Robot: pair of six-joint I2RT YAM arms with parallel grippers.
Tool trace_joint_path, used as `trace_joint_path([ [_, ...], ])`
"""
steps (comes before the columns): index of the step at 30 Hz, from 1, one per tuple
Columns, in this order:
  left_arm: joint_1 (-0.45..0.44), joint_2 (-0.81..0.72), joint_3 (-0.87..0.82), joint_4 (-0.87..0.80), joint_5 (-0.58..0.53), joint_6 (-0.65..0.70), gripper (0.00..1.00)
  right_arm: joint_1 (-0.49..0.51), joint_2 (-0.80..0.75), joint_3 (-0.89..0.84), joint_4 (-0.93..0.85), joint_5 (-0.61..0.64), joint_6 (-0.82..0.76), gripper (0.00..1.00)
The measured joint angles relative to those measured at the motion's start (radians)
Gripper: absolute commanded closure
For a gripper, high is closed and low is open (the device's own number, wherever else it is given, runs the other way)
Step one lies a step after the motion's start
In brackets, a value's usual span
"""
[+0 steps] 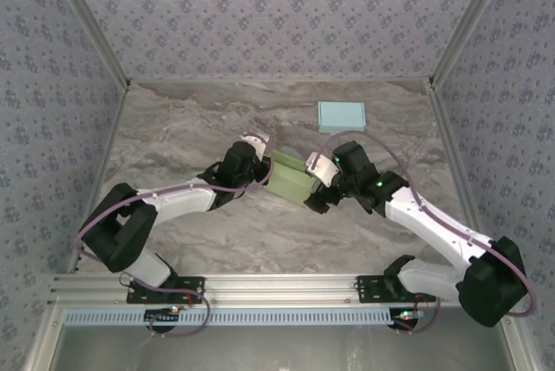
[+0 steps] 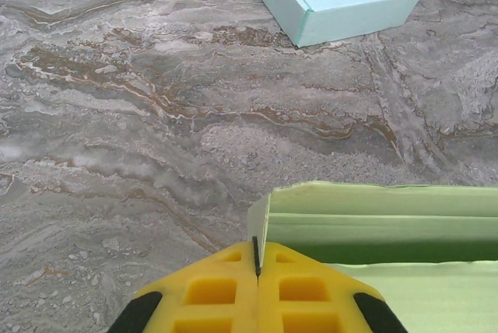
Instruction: Fold the paper box
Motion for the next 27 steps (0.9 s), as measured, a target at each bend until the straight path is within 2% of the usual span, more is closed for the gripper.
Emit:
trace_joint_path([
  [8,0.003,0.000,-0.006,0.007,-0.026,-0.001,0.98,-0.010,0.079,-0.011,0.112,0.078,-0.121,0.04],
  [15,0.003,0.000,-0.011,0.014,-0.026,-0.008,0.98,-0.025,0.103,0.000,0.126,0.072,-0.145,0.04],
  [22,0.001,0.000,-0.011,0.017,-0.018,-0.008,0.98,-0.080,0.053,0.002,0.066,-0.053,-0.168,0.01],
  [27,0.000,0.000,-0.013,0.021,-0.014,-0.008,0.99,-0.158,-0.045,-0.033,0.109,-0.155,-0.166,0.00],
])
